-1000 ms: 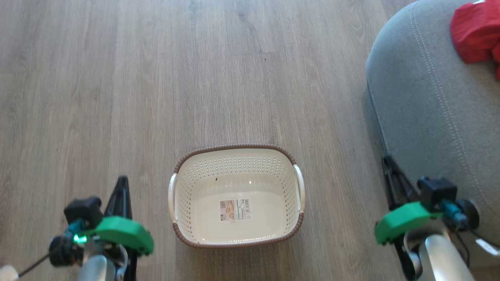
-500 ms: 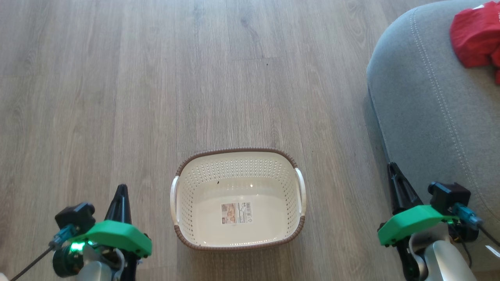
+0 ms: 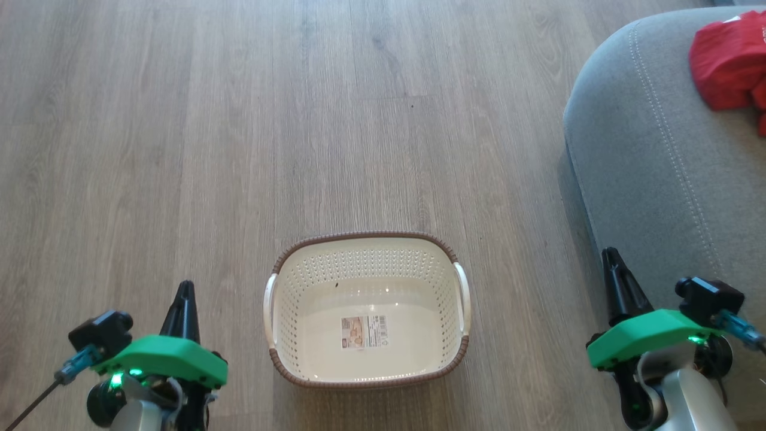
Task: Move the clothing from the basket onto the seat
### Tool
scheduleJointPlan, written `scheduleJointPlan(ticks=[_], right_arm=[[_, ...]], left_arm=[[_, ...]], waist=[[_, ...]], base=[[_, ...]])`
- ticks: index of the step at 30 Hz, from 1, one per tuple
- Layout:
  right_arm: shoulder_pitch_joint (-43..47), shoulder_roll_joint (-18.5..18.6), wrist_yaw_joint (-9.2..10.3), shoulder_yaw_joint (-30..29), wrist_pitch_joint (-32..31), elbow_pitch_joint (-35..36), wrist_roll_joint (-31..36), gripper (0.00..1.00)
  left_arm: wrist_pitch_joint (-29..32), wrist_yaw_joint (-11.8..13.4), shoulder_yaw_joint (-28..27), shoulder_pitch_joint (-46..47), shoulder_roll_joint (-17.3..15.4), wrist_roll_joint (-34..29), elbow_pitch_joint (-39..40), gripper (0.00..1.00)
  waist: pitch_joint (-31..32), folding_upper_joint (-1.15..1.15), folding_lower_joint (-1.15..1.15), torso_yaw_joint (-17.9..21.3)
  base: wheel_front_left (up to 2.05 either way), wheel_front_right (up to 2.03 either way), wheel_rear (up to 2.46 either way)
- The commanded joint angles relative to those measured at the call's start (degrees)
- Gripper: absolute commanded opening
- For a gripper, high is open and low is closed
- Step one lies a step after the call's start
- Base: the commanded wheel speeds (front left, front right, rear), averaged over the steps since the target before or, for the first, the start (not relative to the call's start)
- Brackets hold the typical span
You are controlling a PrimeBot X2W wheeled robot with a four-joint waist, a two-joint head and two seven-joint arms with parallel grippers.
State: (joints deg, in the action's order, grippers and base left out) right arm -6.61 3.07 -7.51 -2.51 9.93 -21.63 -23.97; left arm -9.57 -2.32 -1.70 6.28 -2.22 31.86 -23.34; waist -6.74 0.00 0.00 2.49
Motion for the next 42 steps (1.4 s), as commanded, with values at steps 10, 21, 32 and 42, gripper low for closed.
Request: scheduleJointPlan(ticks=[10, 21, 32, 42], right_arm=[[-1.2, 0.0, 0.01, -0.5, -2.1, 2.6, -7.8, 0.0], [-1.0, 0.0, 0.01, -1.0, -3.9, 3.3, -15.6, 0.0], [-0.8, -0.1, 0.01, -1.4, -5.8, 3.9, -23.4, 0.0], [-0.6, -0.1, 0.01, -1.8, -7.3, 4.4, -29.8, 0.0]], left_arm=[[1.7, -0.7, -1.2, 1.3, -0.4, 6.8, 2.8, 0.0], [3.6, -1.3, -1.7, 1.1, -0.4, 13.7, 3.6, 0.0], [5.4, -1.9, -2.2, 0.9, -0.5, 20.6, 4.5, 0.0], [6.9, -2.3, -2.6, 0.8, -0.5, 26.3, 5.1, 0.0]], waist=[[0.7, 0.0, 0.0, -0.3], [1.4, 0.0, 0.0, -0.5], [2.2, 0.0, 0.0, -0.8], [2.8, 0.0, 0.0, -1.1]], base=[[0.0, 0.0, 0.0], [0.0, 0.0, 0.0], [0.0, 0.0, 0.0], [0.0, 0.0, 0.0]])
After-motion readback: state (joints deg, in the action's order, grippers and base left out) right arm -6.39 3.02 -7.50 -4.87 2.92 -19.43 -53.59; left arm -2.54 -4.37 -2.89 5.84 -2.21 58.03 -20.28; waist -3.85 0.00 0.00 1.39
